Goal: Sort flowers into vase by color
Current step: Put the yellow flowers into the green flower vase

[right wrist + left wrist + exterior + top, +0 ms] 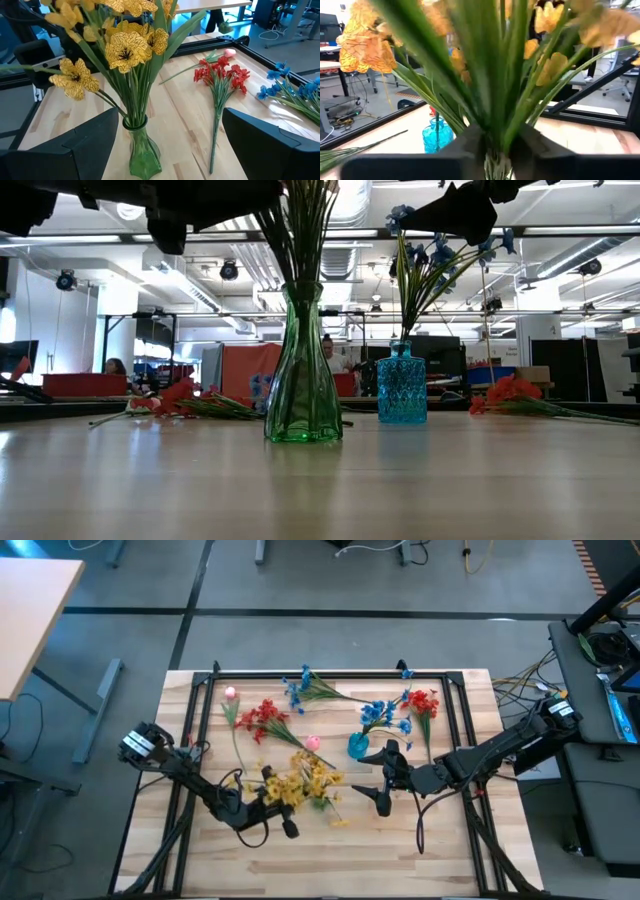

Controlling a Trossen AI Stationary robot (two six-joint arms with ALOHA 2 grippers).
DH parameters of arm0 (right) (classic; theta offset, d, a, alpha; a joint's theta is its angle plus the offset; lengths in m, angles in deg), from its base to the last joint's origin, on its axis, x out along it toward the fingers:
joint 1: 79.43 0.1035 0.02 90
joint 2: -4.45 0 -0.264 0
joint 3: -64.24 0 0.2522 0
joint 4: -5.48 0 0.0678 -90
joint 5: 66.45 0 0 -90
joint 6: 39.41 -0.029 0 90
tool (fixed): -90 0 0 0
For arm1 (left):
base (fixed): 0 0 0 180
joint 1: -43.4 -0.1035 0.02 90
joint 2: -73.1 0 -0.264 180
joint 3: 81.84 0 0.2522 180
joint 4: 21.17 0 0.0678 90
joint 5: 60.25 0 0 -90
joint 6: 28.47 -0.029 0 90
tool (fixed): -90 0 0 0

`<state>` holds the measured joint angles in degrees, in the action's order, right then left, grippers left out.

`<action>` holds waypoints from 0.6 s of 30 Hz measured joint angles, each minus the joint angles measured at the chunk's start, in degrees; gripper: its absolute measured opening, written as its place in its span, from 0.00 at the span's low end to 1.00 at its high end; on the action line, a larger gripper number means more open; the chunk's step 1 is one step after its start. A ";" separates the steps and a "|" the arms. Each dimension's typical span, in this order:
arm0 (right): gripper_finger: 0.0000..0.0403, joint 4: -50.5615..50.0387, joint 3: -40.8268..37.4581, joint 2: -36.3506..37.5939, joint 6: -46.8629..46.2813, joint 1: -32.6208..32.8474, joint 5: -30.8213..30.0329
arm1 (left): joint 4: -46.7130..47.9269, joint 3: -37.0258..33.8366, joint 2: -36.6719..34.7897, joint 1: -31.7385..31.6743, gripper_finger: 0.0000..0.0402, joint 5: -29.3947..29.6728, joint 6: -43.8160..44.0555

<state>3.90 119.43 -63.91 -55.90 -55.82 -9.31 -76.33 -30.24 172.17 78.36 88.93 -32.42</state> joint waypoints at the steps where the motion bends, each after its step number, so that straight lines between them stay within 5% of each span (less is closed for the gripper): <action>1: 0.86 0.00 0.00 0.00 -0.01 0.01 0.00 | 0.00 0.00 0.00 -0.02 0.05 0.00 0.00; 18: 0.86 -1.26 -2.57 -3.16 -4.33 0.04 0.78 | 0.02 -0.02 0.07 -0.48 0.03 -0.02 1.46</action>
<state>2.64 116.87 -67.06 -60.23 -55.79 -8.52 -76.31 -30.26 172.23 77.88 88.91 -30.95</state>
